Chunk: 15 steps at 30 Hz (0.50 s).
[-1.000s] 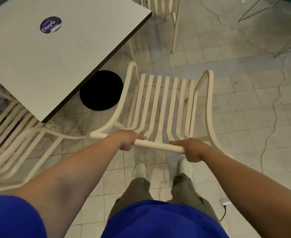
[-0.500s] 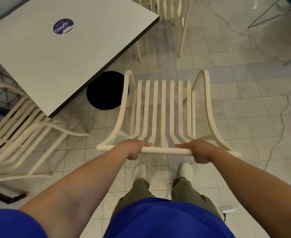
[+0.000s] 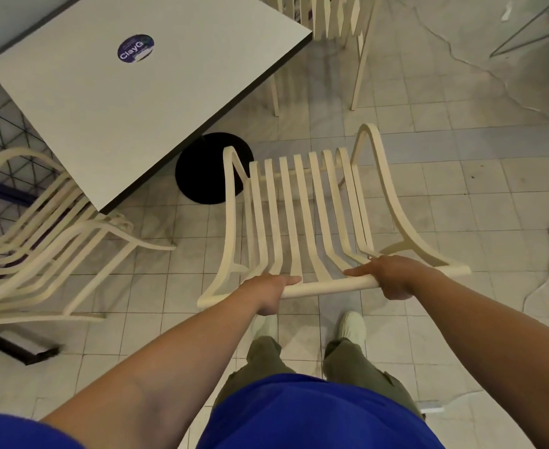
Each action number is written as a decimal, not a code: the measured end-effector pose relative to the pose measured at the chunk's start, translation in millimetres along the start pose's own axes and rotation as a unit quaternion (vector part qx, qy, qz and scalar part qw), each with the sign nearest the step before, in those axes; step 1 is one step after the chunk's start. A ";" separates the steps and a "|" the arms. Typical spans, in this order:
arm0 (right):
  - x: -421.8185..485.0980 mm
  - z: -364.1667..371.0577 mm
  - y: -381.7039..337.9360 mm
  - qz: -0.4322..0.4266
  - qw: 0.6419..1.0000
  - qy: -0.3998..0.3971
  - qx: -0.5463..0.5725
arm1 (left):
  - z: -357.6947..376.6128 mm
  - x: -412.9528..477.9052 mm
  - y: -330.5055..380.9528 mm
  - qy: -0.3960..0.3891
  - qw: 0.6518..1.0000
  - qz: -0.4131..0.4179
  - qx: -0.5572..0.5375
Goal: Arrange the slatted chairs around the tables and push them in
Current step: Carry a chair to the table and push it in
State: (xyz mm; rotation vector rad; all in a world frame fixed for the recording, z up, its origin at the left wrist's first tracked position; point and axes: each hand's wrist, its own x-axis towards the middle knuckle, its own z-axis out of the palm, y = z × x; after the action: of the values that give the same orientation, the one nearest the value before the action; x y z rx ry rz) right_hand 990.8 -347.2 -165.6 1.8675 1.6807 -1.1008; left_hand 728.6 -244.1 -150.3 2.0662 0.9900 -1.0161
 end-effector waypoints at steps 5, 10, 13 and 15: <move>0.3 -9.4 11.4 -0.013 1.000 -0.011 -0.018 | 5.3 -0.4 14.0 0.009 1.000 -0.014 -0.022; 0.2 -17.8 20.6 -0.032 0.999 -0.022 -0.028 | 7.7 -2.4 27.0 0.025 0.998 -0.032 -0.037; 0.5 -17.6 20.1 -0.042 0.998 -0.019 -0.039 | 8.6 -5.3 29.0 0.031 0.998 -0.041 -0.043; -0.3 -16.2 19.2 -0.048 0.998 -0.011 -0.048 | 8.8 -8.1 27.2 0.037 0.997 -0.039 -0.055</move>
State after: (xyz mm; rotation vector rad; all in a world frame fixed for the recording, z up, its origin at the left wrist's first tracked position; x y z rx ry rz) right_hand 1013.8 -339.3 -159.5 1.7263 1.7934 -1.0538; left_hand 744.5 -268.0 -142.5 2.0002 1.1472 -0.9086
